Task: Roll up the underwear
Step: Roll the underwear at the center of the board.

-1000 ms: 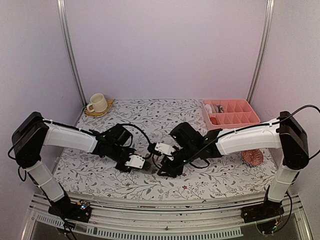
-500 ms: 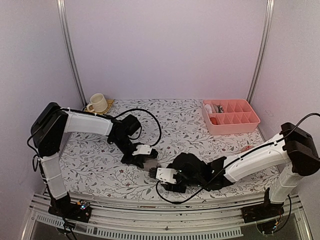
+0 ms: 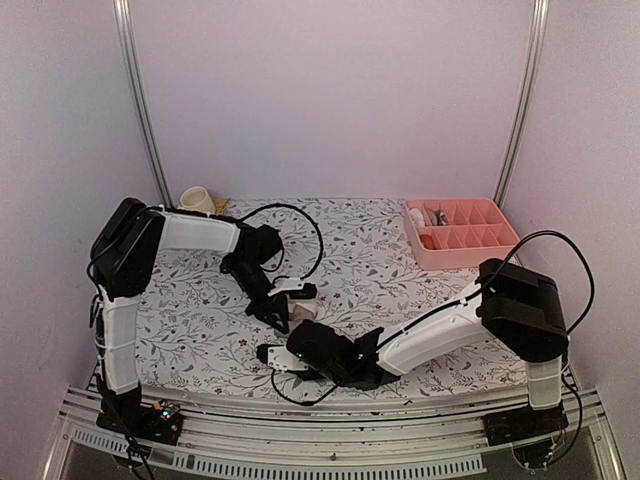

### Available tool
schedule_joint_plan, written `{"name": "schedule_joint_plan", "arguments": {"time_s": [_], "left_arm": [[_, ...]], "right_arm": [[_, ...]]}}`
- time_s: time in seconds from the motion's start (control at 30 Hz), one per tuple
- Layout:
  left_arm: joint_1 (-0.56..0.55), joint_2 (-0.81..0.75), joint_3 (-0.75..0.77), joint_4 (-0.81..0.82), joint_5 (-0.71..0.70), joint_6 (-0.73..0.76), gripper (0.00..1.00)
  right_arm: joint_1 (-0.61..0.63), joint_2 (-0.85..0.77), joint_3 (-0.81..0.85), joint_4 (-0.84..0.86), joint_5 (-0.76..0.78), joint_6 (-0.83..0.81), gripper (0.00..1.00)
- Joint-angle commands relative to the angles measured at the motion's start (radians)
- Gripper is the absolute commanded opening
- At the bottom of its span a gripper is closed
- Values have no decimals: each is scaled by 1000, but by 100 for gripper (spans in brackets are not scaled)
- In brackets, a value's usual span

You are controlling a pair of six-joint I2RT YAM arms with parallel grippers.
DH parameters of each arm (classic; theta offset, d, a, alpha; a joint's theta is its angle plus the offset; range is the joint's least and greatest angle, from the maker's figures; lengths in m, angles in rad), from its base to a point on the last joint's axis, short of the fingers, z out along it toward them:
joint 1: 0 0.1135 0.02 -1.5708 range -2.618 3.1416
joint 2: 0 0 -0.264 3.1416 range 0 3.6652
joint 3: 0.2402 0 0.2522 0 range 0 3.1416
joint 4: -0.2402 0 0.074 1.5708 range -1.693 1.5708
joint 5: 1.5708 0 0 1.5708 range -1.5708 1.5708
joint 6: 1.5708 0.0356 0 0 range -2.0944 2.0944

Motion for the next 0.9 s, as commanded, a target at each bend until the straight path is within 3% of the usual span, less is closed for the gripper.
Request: {"name": "schedule_joint_plan", "arguments": {"time_s": [0.0,0.13,0.23,0.5,0.73,0.87], "left_arm": [[11,83,3,-89,-74,7,0],[13,91,11,-93,-75,7,0],[14,97,21,-99,-76,6,0],[14,92,22,-88,-83,3,0],[41,-46,-76,87,-115,-13,48],[68,-193,-174,225,-126,-11,65]], "right_arm": [[-38,51,25,-11,45,-65,56],[-62,80,62,-42,37,-62,56],[-70,108,96,-74,35,-62,50],[-79,152,163,-184,-8,-26,8],[-95,124,214,-353,-191,102,3],[-105,124,255,-454,-295,163,3]]}}
